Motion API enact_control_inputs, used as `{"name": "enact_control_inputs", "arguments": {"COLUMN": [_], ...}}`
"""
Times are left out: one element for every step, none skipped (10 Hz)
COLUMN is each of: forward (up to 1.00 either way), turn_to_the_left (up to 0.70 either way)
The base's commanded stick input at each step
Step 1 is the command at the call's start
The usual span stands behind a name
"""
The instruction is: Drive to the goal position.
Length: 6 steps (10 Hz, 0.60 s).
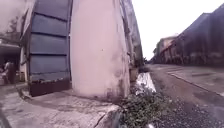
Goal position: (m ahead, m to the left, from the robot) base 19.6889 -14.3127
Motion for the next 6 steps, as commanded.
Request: {"name": "enact_control_inputs", "arguments": {"forward": [0.0, 0.0, 0.0, 0.0, 0.0, 0.0], "turn_to_the_left": [0.0, 0.0, 0.0, 0.0, -0.18, -0.54]}}
